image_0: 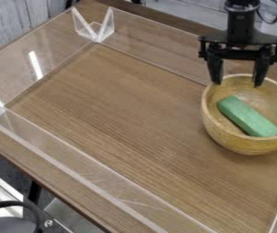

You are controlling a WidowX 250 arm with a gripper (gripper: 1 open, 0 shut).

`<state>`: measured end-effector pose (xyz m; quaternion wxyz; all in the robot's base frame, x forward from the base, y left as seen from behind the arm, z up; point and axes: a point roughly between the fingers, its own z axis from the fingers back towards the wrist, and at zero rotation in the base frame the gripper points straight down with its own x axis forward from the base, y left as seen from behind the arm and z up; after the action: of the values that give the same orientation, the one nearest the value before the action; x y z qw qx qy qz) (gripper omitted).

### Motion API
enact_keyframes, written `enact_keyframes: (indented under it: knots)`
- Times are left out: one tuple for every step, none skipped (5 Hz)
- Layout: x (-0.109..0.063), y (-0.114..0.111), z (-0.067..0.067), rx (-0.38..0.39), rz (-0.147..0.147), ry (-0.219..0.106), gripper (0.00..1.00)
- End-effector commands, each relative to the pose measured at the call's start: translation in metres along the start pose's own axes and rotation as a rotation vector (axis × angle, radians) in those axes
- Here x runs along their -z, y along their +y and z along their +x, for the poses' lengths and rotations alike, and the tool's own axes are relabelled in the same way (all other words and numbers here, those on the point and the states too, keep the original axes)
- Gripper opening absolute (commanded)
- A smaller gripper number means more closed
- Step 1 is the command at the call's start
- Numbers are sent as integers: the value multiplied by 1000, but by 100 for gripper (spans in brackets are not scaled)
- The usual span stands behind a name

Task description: Put the green block in the brown bowl

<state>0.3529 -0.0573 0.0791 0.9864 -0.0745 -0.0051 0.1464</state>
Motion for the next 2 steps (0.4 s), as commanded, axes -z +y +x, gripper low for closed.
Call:
enact_keyframes:
  knots:
    - [-14,-5,-1,14,-46,-71,100]
    - [-32,2,4,-3,-31,-79,100]
